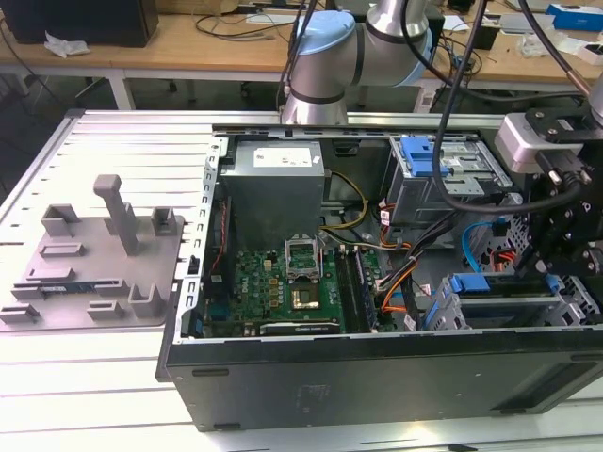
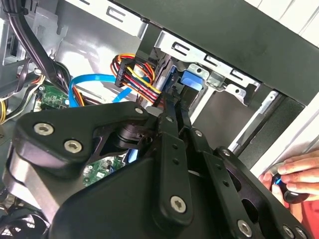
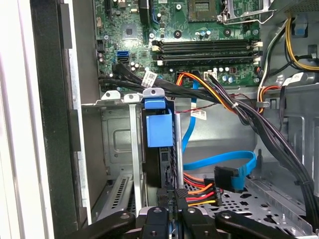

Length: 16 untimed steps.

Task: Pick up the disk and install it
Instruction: 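Insert the first disk wire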

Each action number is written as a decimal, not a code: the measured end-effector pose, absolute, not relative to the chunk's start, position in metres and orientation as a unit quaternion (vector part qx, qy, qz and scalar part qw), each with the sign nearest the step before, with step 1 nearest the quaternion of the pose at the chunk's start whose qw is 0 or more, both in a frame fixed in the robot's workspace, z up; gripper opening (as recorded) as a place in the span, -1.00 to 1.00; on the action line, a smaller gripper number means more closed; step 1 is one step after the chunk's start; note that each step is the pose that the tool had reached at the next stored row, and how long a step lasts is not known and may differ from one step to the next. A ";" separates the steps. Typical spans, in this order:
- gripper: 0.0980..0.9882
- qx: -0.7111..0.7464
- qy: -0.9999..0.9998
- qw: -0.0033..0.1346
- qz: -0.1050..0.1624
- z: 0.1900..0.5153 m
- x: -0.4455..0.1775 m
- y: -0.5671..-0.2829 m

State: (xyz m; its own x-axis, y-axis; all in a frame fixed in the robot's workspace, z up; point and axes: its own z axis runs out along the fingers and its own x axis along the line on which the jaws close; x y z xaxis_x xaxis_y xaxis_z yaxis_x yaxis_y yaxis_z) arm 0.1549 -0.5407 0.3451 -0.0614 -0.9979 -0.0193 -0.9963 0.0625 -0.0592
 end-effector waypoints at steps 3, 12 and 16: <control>-0.84 -0.685 0.728 0.027 -0.015 0.347 0.155 -0.541; -0.84 -0.685 0.728 0.027 -0.016 0.348 0.155 -0.540; -0.84 -0.685 0.728 0.027 -0.016 0.348 0.155 -0.539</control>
